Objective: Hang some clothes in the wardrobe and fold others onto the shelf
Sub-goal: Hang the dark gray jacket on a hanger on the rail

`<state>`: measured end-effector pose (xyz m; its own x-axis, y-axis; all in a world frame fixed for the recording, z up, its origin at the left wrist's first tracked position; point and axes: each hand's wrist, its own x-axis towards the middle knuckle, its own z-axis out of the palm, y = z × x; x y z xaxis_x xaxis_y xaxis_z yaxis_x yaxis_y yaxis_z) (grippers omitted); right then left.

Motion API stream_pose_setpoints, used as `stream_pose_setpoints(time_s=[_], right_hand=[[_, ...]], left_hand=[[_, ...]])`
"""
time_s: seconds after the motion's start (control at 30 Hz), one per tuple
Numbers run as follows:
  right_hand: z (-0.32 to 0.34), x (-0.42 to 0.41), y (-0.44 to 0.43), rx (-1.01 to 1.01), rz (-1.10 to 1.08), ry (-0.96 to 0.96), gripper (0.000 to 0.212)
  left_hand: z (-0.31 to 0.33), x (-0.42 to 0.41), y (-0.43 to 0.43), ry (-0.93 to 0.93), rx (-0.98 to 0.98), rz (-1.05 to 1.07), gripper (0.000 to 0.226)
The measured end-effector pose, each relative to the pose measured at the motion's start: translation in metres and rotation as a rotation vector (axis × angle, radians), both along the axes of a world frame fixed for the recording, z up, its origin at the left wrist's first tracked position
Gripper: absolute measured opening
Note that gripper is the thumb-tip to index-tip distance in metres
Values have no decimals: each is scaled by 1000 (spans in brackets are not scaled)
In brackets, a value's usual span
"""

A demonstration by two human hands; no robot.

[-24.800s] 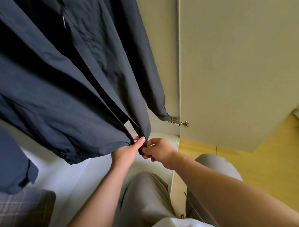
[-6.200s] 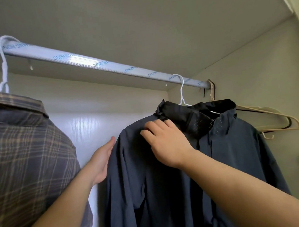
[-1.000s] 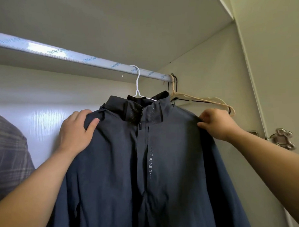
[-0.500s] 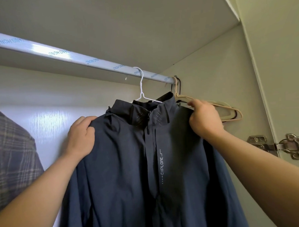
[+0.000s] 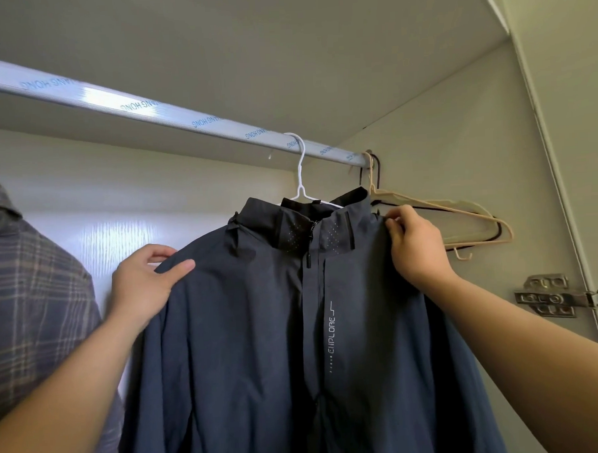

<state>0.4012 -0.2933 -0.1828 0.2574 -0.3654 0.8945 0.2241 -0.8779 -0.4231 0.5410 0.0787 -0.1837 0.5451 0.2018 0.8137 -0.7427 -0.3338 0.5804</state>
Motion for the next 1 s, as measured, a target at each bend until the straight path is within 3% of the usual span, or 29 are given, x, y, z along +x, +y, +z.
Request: stream_pose_setpoints(time_s=[0.27, 0.43, 0.6, 0.73, 0.83, 1.0], right_hand=[[3, -5, -2, 26, 26, 15, 25], [6, -9, -3, 73, 70, 28, 24], [7, -8, -10, 89, 85, 37, 23], [11, -10, -15, 43, 84, 64, 23], [16, -16, -22, 12, 102, 82, 18], [20, -26, -29, 12, 160, 113, 20]], left_hand=[[1, -7, -3, -293, 209, 255, 10], [16, -3, -8, -342, 233, 333, 15], [43, 4, -35, -164, 186, 243, 24], [57, 20, -51, 44, 203, -68, 36], [55, 18, -44, 138, 102, -271, 30], [36, 15, -21, 327, 5, -429, 20]])
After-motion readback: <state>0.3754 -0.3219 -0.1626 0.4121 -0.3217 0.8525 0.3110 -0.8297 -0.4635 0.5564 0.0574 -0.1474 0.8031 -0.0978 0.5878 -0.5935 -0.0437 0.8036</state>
